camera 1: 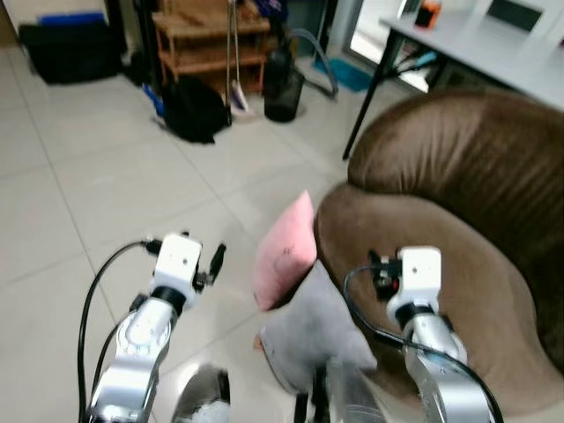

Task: Move the pillow to the sofa from floor

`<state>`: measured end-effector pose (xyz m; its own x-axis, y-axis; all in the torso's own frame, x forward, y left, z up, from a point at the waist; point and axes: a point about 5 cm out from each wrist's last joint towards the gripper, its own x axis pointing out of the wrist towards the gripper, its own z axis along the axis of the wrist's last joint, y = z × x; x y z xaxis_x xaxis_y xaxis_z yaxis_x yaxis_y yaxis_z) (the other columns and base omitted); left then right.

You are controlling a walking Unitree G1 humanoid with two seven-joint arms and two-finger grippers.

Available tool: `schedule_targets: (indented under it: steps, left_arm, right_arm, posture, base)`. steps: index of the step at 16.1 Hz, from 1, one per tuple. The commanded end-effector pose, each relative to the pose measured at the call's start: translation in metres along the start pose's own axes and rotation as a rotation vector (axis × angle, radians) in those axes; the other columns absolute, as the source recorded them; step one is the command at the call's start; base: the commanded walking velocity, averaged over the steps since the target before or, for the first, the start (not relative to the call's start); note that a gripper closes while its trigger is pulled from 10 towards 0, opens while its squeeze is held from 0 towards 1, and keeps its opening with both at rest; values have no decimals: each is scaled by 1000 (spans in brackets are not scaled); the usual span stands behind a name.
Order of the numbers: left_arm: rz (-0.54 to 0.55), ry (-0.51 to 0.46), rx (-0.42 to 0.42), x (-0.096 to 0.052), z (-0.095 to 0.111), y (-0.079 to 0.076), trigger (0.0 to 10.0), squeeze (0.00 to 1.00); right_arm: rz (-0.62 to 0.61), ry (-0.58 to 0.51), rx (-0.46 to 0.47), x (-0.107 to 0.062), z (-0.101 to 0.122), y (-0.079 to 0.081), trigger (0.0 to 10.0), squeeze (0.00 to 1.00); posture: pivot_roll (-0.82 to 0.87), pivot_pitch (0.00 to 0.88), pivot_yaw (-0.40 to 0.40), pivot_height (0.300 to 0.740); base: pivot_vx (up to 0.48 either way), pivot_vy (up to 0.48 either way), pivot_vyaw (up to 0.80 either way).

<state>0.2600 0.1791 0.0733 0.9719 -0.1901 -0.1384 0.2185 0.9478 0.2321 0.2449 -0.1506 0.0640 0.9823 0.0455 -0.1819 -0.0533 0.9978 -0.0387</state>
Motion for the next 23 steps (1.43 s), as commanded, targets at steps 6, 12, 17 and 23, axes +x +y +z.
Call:
schedule_targets:
  steps: [6, 12, 17, 23]
  left_arm:
    - [-53, 36, -59, 6, -25, -2, 10000, 204]
    - [-23, 99, -60, 7, -56, 6, 10000, 796]
    - [-4, 160, -71, 7, -73, 14, 10000, 769]
    - [-31, 142, -39, 31, -55, 22, 10000, 702]
  right_arm:
    - [20, 26, -35, 0, -4, -1, 10000, 0]
    - [69, 33, -61, 7, -2, 5, 10000, 0]
    - [60, 49, -82, 9, -3, 4, 10000, 0]
    - [57, 56, -29, 9, -7, 7, 10000, 0]
  posture:
    - [131, 49, -121, 566]
    - [139, 61, -141, 566]
    - [135, 67, -142, 566]
    - [152, 74, -96, 566]
  base:
    - [0, 0, 0]
    - [0, 0, 0]
    - [49, 0, 0]
    - [254, 0, -375]
